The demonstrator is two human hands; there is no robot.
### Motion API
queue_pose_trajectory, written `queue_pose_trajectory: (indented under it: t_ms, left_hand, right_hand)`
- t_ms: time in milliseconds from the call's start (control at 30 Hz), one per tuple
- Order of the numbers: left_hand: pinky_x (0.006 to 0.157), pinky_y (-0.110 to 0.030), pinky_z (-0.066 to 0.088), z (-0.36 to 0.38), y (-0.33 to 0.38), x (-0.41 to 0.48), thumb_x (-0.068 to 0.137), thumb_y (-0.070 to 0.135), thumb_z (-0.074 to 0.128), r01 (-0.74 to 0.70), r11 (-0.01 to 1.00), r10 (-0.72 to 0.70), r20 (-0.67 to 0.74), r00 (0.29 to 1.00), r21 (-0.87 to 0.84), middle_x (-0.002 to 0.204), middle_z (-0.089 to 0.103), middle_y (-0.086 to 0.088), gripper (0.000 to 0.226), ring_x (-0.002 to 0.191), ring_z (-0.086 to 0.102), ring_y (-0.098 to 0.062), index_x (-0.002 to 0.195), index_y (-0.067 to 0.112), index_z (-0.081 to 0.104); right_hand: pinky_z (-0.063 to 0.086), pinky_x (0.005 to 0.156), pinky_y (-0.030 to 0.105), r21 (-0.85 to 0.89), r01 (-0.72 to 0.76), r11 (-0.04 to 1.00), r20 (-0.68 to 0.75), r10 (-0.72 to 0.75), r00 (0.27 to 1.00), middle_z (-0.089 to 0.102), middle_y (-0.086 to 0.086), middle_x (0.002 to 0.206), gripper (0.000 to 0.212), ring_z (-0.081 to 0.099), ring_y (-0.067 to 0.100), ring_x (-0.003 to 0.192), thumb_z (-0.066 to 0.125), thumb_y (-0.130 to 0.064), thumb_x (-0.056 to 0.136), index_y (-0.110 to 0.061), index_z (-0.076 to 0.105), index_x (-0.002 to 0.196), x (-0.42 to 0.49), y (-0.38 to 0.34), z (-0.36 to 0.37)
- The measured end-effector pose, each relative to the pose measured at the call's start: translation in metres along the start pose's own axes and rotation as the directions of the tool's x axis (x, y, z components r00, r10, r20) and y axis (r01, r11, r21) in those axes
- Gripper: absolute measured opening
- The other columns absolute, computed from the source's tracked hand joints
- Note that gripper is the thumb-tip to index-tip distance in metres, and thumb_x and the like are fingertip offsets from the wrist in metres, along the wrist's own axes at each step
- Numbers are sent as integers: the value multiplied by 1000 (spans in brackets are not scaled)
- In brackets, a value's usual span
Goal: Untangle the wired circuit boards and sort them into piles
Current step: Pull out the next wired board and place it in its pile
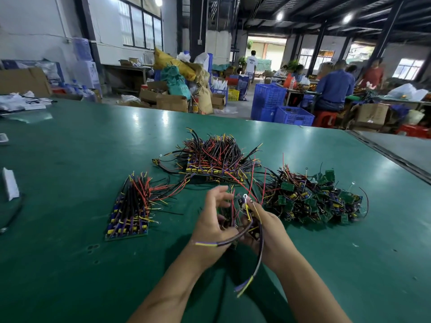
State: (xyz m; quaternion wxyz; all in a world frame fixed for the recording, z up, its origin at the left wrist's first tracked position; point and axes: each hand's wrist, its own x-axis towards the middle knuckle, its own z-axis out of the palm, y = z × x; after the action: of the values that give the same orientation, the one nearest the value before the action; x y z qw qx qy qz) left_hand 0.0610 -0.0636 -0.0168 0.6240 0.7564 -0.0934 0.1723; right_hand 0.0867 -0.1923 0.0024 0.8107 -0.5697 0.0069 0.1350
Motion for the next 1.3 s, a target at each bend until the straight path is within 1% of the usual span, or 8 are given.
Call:
queue_pose_trajectory:
  t_ms: [100, 167, 267, 367, 533, 800, 1067, 1300]
  left_hand:
    - [80, -13, 48, 0, 0, -11, 54, 30, 85, -83, 996, 87, 353, 931, -27, 134, 51, 6, 92, 106, 57, -3, 135, 26, 42]
    - [72, -15, 53, 6, 2, -6, 39, 53, 89, 27, 991, 14, 296, 955, -134, 124, 57, 5, 103, 95, 63, -6, 131, 30, 46]
    - [94, -31, 52, 15, -1, -5, 47, 39, 93, 15, 994, 5, 192, 981, -107, 140, 45, 13, 129, 114, 62, -8, 144, 54, 10]
    - [94, -33, 52, 9, 3, -6, 54, 38, 89, 73, 946, -39, 111, 993, -317, 135, 52, 5, 121, 113, 64, -16, 143, 52, 8]
    - [74, -29, 55, 5, 7, 4, 68, 3, 82, 176, 891, -208, -31, 978, -418, 97, 72, 0, 96, 83, 69, -18, 140, 38, 28]
    - [61, -24, 50, -7, 5, 13, 78, -13, 65, 188, 798, -393, -257, 883, -573, 70, 59, -2, 24, 65, 58, -17, 86, 10, 63]
    - [70, -26, 46, -13, 7, 17, 85, -14, 46, 173, 486, -451, -76, 889, -857, 80, 69, -7, 29, 68, 61, -15, 71, 10, 53]
    - [60, -25, 54, -3, 9, 12, 88, -4, 54, 223, 617, -405, -62, 912, -755, 75, 69, -6, 18, 66, 65, -14, 79, 9, 61]
  right_hand:
    - [48, 44, 24, -66, -39, 997, -75, 34, 997, 62, 3, 53, 37, 60, 16, 45, 68, -31, 87, -14, 73, 55, 1, 2, -3]
    - [48, 53, 26, -199, -48, 979, -128, 23, 992, 64, 6, 58, 38, 61, 19, 52, 67, -32, 89, -11, 73, 58, 3, 5, -2]
    - [44, 59, 27, -311, -40, 950, -165, -12, 986, 64, 10, 66, 34, 58, 19, 60, 67, -32, 90, -3, 69, 73, 5, 6, -2]
    - [35, 43, 20, -318, -30, 948, -77, 6, 997, 52, 4, 54, 33, 46, 14, 44, 64, -34, 92, -7, 64, 73, 1, 7, 1]
    - [31, 43, 25, -372, 40, 927, 11, -38, 999, 49, 3, 57, 38, 41, 16, 45, 57, -39, 96, -7, 63, 76, -4, 5, 3]
    - [30, 45, 28, -436, 236, 869, 82, -223, 971, 52, 7, 55, 34, 39, 19, 43, 46, -29, 103, -3, 59, 87, -7, 6, 5]
    - [40, 45, 21, -283, 249, 926, -44, -272, 961, 74, -2, 82, 20, 46, 16, 43, 51, -19, 100, -12, 70, 98, -4, 4, 2]
    - [39, 48, 26, -365, 398, 841, 42, -413, 910, 58, 6, 57, 10, 45, 15, 45, 67, -11, 91, -14, 76, 86, -3, 7, 2]
